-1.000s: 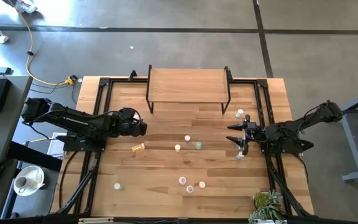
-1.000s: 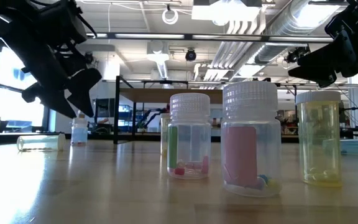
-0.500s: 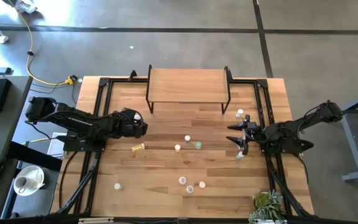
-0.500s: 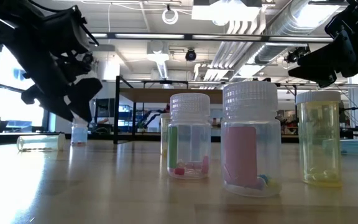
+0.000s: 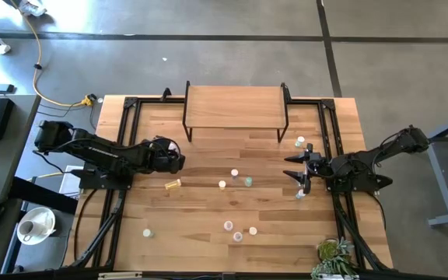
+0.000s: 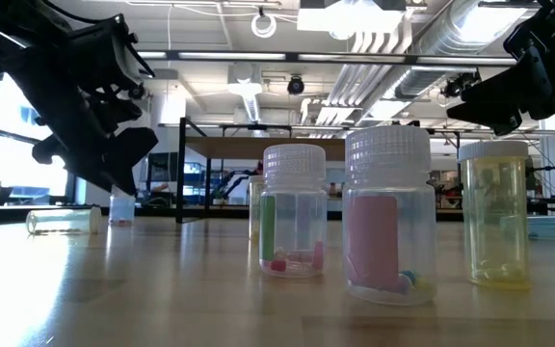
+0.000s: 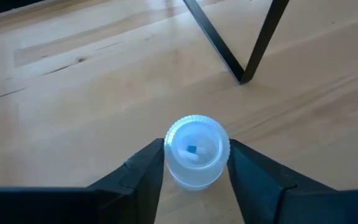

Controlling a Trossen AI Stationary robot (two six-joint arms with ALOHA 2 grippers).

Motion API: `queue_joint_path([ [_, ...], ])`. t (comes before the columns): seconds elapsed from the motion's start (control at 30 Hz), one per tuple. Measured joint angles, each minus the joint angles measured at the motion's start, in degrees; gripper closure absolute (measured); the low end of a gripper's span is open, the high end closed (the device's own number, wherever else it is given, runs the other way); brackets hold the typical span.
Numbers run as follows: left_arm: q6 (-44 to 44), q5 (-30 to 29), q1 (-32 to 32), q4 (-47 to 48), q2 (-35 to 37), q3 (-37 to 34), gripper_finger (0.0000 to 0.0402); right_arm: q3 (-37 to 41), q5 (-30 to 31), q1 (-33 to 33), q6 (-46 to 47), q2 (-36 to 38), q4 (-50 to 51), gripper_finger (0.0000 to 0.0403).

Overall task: Pick and place medicine bottles onto shelf by color
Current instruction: Put the top white pill bottle on the shelf

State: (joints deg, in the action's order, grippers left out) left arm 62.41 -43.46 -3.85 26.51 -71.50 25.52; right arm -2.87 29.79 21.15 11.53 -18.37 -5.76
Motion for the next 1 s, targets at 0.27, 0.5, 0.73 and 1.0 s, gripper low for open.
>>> queue_joint_path([
  [0.27,-0.9,0.1,0.0,-0.1,0.0,0.0,0.0272,0.0,0.0,0.0,0.0,0.0,0.0,0.0176],
  [0.5,-3.1,1.2,0.8,1.0,1.8,1.3,0.0272,0.0,0.0,0.0,0.0,0.0,0.0,0.0176],
  [0.73,-6.2,-3.4,0.5,10.5,4.5,8.0,0.0272,0.0,0.0,0.0,0.0,0.0,0.0,0.0176],
  [1.0,-10.8,-11.1,-3.1,20.0,7.4,17.1,0.0272,0.0,0.0,0.0,0.0,0.0,0.0,0.0176],
])
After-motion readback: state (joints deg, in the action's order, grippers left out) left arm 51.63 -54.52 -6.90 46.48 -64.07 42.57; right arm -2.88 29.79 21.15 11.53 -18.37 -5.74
